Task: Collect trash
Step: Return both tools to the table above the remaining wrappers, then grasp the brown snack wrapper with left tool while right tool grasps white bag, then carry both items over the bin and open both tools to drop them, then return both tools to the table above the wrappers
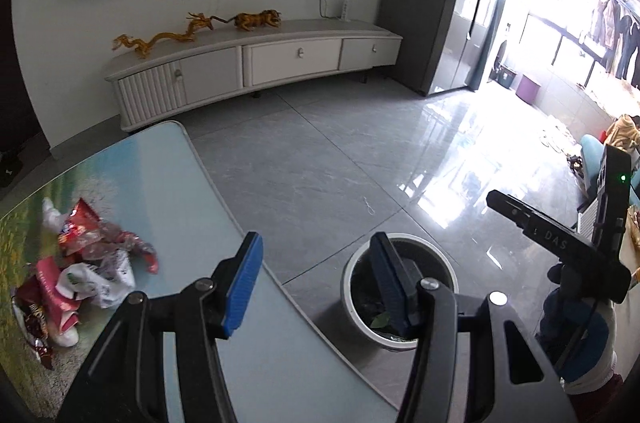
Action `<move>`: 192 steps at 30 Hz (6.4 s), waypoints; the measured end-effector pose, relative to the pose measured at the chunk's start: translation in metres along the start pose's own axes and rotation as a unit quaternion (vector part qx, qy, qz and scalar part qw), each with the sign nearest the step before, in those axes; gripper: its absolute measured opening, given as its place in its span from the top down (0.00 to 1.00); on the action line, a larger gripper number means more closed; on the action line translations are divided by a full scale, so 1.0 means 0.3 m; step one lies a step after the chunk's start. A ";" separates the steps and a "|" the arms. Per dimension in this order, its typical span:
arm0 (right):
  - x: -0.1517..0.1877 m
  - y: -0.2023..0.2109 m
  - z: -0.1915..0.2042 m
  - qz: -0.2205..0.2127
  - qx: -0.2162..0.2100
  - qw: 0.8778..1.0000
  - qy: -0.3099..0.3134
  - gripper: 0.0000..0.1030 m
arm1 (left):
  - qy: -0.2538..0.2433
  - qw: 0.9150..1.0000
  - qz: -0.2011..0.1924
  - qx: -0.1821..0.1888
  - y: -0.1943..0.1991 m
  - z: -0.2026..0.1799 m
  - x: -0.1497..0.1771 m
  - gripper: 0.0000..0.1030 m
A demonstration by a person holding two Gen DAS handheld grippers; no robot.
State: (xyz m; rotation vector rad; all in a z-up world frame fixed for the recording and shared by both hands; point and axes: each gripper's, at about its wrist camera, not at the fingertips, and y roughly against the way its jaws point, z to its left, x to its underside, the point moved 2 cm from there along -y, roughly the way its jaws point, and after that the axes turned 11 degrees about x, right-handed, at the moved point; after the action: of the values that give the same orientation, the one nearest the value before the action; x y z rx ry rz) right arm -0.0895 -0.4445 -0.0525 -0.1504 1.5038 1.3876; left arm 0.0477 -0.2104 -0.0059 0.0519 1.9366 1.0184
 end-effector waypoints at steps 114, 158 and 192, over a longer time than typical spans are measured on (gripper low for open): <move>0.095 -0.146 -0.171 0.093 -0.090 0.989 -0.068 0.90 | -0.006 0.995 0.060 0.075 -0.323 -0.203 -0.020 0.73; -0.013 0.120 0.275 -0.004 -0.063 0.991 0.121 0.59 | 0.018 0.990 -0.077 -0.114 0.277 0.182 -0.046 0.44; 0.232 -0.327 1.187 0.132 -0.247 0.904 0.322 0.59 | 0.162 0.976 0.022 -0.144 0.171 0.844 0.280 0.45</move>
State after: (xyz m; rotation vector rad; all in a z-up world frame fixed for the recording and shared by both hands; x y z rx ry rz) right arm 0.1511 -0.1586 -0.0940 -0.8170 1.6990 2.0574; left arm 0.1685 0.0177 -0.0908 -0.2497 2.0602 1.3971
